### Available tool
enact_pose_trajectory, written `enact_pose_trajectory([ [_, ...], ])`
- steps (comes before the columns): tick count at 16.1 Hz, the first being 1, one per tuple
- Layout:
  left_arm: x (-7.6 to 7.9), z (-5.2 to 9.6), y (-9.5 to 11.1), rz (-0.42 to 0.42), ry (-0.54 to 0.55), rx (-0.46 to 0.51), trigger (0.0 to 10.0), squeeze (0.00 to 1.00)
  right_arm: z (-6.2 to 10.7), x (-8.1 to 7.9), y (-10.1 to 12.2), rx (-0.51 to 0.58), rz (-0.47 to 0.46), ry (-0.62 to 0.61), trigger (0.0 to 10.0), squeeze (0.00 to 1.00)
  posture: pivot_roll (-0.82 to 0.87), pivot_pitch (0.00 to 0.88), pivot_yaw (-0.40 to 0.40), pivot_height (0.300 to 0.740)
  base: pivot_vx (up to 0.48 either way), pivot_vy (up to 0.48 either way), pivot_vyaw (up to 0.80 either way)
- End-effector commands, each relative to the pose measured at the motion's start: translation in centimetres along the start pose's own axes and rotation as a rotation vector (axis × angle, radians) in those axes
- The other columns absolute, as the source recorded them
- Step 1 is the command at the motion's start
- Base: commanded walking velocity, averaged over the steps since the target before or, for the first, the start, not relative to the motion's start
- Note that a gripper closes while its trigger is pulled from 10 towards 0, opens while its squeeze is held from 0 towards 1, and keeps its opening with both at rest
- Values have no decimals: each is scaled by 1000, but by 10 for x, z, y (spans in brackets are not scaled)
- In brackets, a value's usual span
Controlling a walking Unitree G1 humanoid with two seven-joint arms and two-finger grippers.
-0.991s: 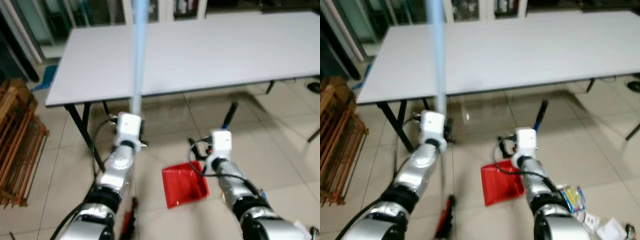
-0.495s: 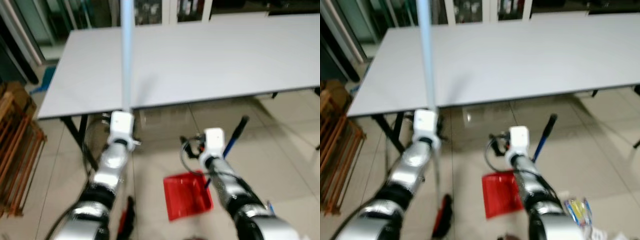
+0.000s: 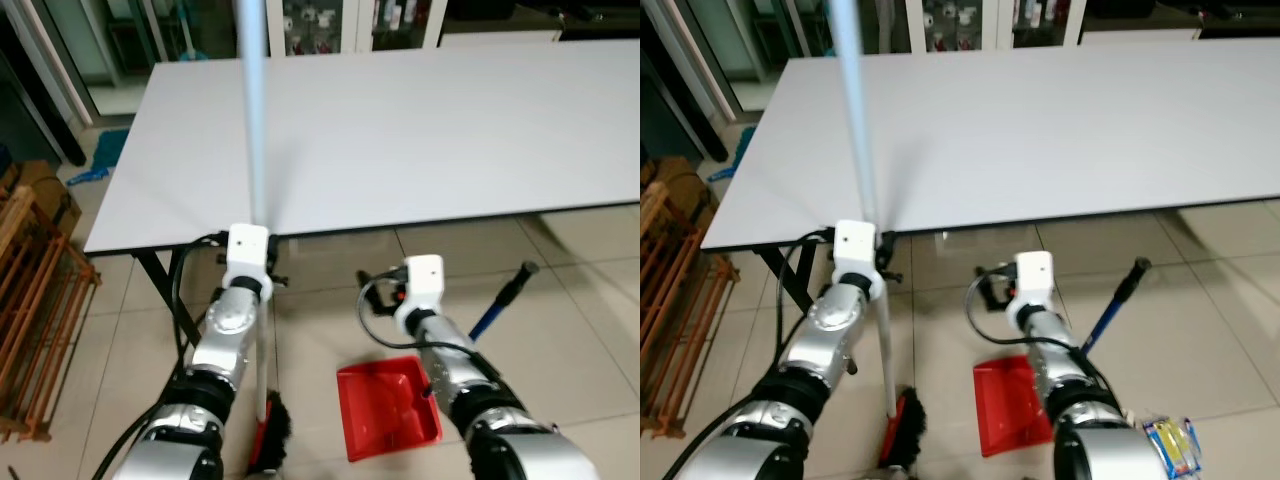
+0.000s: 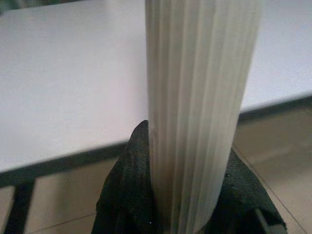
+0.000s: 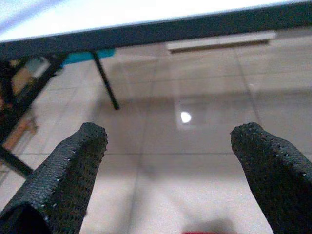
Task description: Sweep floor
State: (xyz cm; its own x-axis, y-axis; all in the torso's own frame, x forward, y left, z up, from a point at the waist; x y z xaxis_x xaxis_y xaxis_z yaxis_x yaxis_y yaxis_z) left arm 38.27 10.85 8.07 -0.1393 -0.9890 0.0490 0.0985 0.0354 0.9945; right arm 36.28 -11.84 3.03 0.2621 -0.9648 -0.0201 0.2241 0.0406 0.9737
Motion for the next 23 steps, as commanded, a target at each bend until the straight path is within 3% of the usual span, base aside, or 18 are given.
enact_pose_trajectory([
  [1, 5, 1, 1, 21, -20, 11, 10000, 0, 0, -3, -1, 1, -6, 8, 10000, 0, 56, 32, 18, 740, 0, 0, 0],
  [18, -1, 0, -3, -30, 19, -13, 10000, 0, 1, -12, -4, -8, 36, 57, 10000, 0, 51, 31, 16, 740, 0, -33, 0],
  [23, -4, 0, -3, -33, 33, -18, 10000, 0, 1, -12, -4, -7, 34, 59, 10000, 0, 52, 41, 13, 740, 0, -279, 640],
])
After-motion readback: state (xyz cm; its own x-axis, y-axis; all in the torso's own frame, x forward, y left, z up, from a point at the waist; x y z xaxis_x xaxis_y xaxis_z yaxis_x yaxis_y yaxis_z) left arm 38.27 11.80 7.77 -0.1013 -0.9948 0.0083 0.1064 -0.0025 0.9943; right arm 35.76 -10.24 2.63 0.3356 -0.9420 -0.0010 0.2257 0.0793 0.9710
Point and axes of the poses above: a point about 5 cm out from each wrist's last joint towards the gripper, its own z axis pointing back from the gripper into the wrist, its own y axis along the axis of the wrist's last joint, x = y × z, the point moved 4 cm from there along -z, pointing out of the wrist towards the gripper, and after that the axes turned 7 degrees about z, right-handed, at the moved point
